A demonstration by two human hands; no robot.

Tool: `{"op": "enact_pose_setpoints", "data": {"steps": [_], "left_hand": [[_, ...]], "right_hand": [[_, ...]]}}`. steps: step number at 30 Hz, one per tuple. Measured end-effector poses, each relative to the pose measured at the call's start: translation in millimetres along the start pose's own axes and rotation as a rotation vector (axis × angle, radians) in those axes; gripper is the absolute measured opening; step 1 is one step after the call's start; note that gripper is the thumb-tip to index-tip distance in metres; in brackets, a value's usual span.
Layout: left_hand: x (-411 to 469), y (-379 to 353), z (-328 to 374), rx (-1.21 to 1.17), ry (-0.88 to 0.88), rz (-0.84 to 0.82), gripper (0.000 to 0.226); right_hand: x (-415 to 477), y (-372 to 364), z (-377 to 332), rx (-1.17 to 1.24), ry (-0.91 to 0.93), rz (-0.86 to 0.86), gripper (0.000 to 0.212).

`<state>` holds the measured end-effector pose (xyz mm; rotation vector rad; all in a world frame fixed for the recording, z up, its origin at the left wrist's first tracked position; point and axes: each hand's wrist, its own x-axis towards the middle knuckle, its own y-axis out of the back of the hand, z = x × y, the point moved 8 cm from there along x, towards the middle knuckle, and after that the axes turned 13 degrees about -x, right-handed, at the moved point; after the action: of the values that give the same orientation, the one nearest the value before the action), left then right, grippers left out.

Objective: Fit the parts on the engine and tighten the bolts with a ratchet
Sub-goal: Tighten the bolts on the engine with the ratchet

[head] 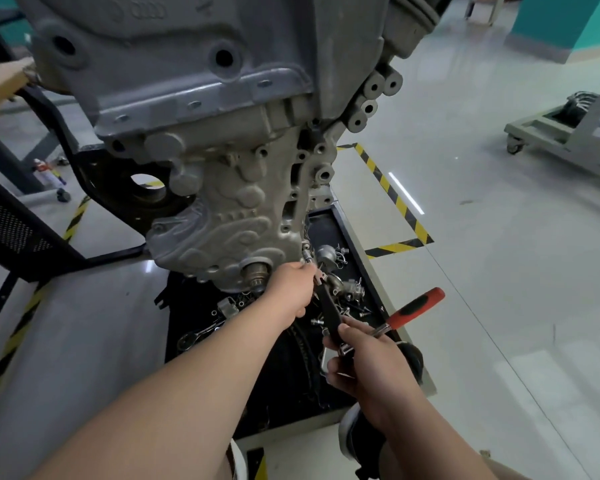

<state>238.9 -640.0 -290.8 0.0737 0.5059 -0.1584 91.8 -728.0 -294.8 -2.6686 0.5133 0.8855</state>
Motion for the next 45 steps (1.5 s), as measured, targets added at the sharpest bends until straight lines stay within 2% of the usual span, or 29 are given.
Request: {"op": "enact_pose_setpoints", "data": {"steps": [7,17,28,36,39,45], "left_hand": [[-6.5,-1.1,-7.1,0.059,0.026,-0.035,0.028],[-6.2,2.3,-0.5,0.024,-0.027,0.009,0.029],[-2.7,2.8,-3.4,0.086,-0.048,-0.024,0.027],[-1.7,-2.2,-3.6,0.083,-0.047,-0.031,0.027],[0.0,-3.4,-4.1,0.057,-0.037,-0.011,0.028],[0.2,-5.1,-5.3,0.054,-0.018,-0.014,0.026]], "right_hand": [[-4.1,0.6,9.2,-0.012,-0.01,0.036,0.019],[-5.0,-5.2,5.0,-0.005,0.015,0.026,0.016],[-4.2,-5.2,8.9,0.024,0.005,0.045,0.017],[-3.4,-0.7,5.4,-0.059,0.064,0.104,0.02],[-0.2,1.7,3.4,-0.103,0.093,0.127,0.016],[3.5,8.5,-10.8,-0.442,0.266,0.219,0.018]]}}
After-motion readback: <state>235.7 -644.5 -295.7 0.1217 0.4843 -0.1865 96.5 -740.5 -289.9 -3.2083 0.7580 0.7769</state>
